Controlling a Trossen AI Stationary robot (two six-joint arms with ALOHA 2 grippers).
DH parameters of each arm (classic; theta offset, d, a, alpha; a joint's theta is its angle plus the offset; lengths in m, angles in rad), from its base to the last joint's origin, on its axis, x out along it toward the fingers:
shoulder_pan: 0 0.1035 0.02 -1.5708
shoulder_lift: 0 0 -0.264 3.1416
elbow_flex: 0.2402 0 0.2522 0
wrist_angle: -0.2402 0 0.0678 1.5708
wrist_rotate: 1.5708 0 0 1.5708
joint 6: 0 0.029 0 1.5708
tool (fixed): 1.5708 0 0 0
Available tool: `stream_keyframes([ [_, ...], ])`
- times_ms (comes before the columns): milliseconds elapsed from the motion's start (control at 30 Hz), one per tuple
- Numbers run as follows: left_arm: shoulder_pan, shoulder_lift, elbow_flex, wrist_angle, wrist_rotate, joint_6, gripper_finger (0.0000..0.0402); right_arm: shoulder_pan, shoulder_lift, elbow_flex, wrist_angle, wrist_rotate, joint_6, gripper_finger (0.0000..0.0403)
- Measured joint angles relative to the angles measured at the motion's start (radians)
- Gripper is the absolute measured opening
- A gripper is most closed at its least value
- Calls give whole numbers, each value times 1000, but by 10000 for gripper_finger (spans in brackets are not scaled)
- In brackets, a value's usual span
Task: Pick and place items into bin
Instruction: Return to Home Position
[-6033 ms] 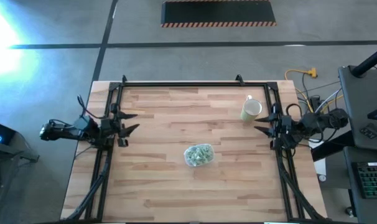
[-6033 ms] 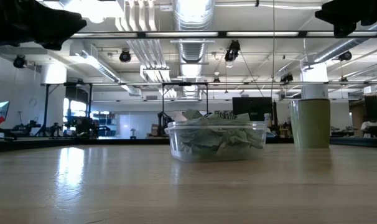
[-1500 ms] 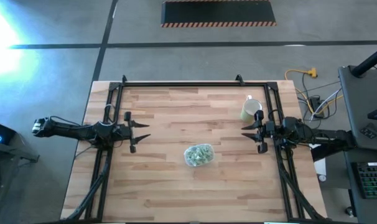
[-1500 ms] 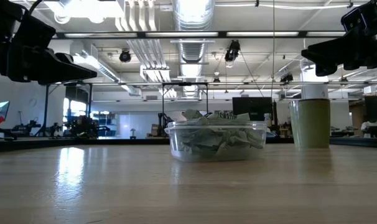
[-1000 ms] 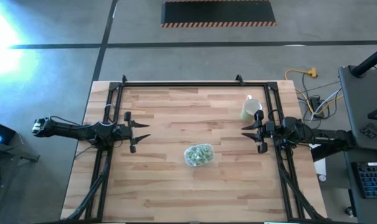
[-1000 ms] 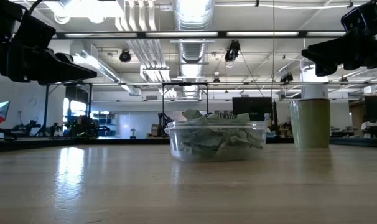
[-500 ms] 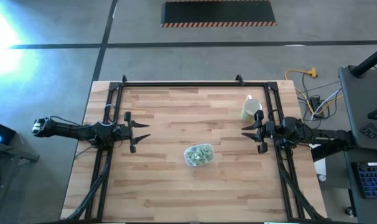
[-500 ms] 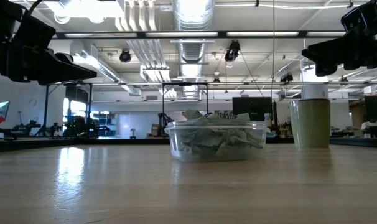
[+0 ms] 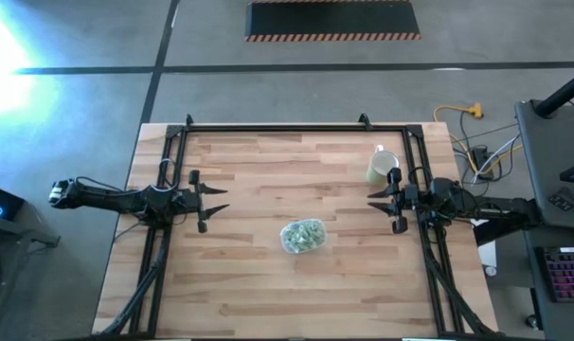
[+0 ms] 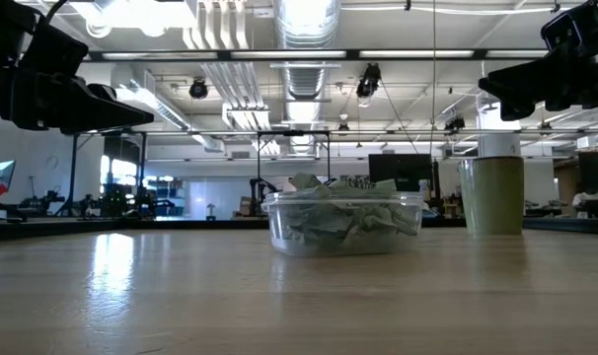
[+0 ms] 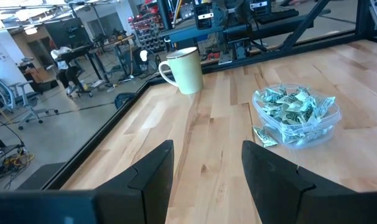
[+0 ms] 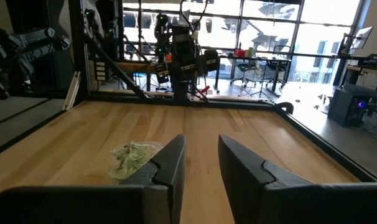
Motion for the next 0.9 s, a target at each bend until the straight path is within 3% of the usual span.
stream_keyframes([
  [467, 0, 0, 0, 0, 0, 0, 173, 0, 0, 0, 0, 0, 0, 72],
  [900, 0, 0, 0, 0, 0, 0, 173, 0, 0, 0, 0, 1, 0, 86],
])
